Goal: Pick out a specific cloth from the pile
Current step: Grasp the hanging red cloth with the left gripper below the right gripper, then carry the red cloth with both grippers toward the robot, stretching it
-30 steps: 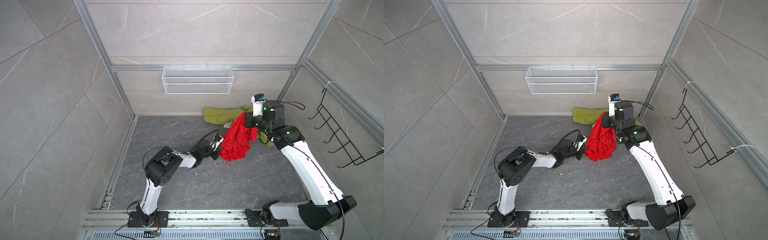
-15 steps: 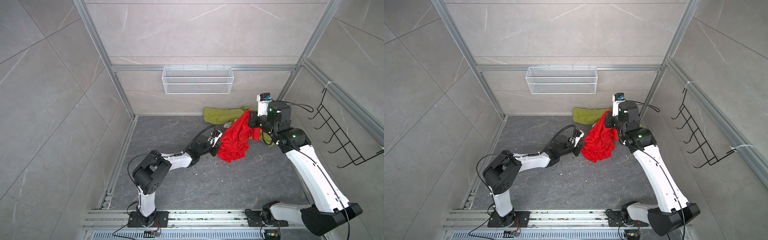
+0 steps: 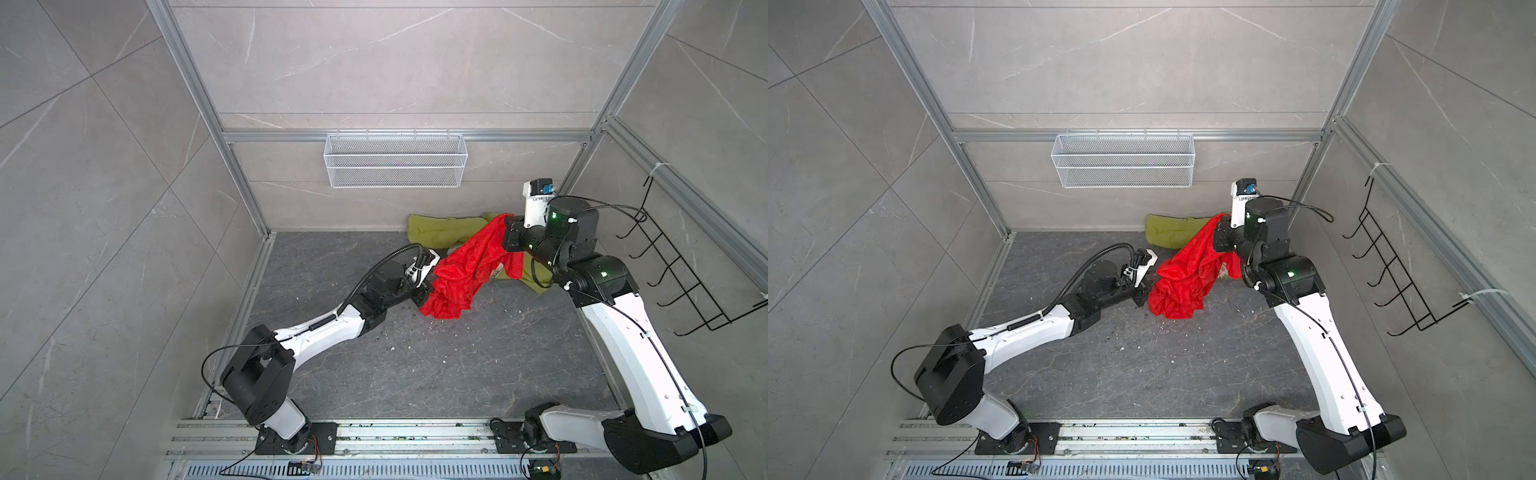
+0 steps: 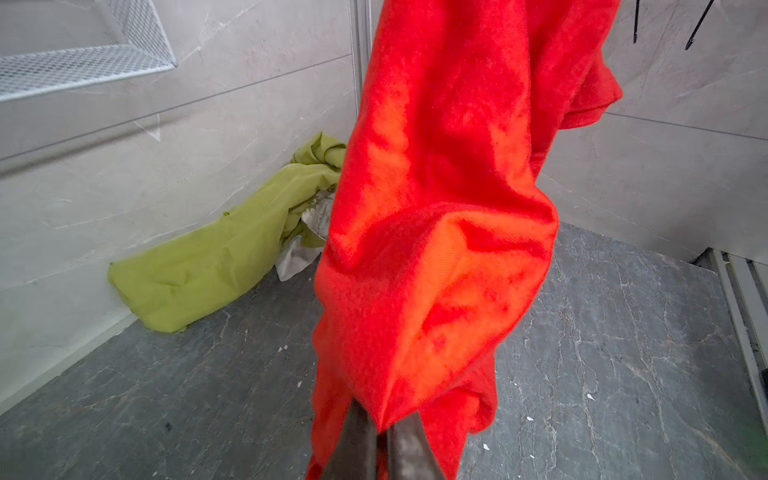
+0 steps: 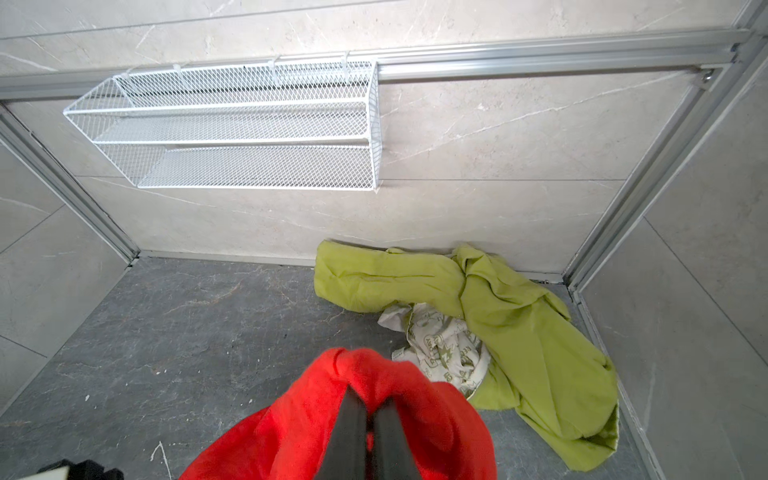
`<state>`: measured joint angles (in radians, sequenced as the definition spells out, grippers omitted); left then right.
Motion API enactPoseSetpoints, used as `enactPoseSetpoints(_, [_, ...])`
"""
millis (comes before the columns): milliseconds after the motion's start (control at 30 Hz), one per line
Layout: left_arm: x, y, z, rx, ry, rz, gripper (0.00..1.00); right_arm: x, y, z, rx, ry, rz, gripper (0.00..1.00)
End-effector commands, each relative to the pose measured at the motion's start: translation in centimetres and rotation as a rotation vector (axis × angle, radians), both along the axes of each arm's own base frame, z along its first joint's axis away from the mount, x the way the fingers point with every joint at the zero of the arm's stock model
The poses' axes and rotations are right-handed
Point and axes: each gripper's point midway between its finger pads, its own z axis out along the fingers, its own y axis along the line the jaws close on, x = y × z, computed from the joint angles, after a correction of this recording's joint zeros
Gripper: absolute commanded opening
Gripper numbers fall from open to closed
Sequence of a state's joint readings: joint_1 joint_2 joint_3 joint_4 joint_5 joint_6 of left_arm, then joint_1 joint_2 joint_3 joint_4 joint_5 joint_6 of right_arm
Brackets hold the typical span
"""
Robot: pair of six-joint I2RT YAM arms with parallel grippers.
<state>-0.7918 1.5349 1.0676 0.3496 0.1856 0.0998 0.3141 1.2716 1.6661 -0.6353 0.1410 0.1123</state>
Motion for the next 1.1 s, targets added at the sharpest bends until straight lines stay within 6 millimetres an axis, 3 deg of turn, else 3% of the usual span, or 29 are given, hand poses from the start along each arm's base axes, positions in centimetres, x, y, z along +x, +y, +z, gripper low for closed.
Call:
enactPoseSetpoints(0, [-0.8,1.4,4.6,-0.027,-0.096,0.013,0.0,-1.6,-0.4,2.8,0.016,-0.062,0.006,0.0])
enactPoseSetpoints(600, [-5.6,7.4,9.9,0.047,-0.172,0.044,0.0,-4.2,0.2,4.7,0.034,-0.066,0.081,0.0])
enactPoseSetpoints(1067, [-8.7,10.8,14.0,-0.004,-0.216,0.057,0.0,-9.3,2.8,6.4,0.105,-0.02,0.302,0.0])
